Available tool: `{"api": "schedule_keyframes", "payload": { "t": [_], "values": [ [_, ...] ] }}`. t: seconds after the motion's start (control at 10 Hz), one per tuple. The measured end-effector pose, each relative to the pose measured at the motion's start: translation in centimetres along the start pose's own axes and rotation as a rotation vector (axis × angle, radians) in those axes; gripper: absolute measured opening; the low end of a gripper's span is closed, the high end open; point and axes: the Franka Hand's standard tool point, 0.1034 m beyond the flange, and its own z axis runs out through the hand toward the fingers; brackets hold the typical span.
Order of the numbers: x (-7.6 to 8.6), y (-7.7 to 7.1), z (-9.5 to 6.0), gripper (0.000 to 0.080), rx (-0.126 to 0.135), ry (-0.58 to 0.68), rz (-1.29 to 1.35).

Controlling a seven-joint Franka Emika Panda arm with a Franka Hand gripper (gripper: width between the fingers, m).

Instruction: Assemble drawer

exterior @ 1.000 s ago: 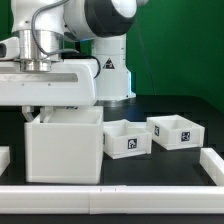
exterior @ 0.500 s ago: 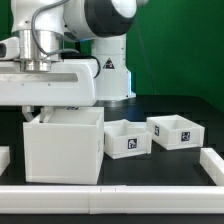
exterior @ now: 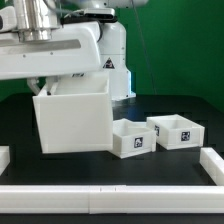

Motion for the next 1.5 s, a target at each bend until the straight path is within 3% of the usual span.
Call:
{"api": "schedule_keyframes", "payload": {
  "t": [0.1, 0.3, 0.4, 0.6, 0.7, 0.8, 1.2, 1.3, 1.5],
  "values": [
    [0.3, 0.0, 0.4, 0.0031, 0.008, -0.025, -0.007],
    [-0.3, -1.0, 0.6, 0.0031, 0.057, -0.186, -0.005],
    [0.0, -0.7, -0.6, 0.0031, 0.053, -0.286, -0.008],
    [1.8, -0.9, -2.8, 0.0031, 0.010, -0.474, -0.052],
    [2.2, -1.7, -2.3, 0.0031, -0.011, -0.572, -0.071],
    [2.3, -2.6, -1.2, 0.0031, -0.013, -0.651, -0.066],
    [1.3, -3.3, -0.5, 0.0031, 0.016, -0.912, -0.036],
    [2.2, -3.1, -0.6, 0.0031, -0.016, -0.991, 0.035],
    [4.3, -1.1, -0.9, 0.0031, -0.062, -0.976, 0.061]
  ]
}}
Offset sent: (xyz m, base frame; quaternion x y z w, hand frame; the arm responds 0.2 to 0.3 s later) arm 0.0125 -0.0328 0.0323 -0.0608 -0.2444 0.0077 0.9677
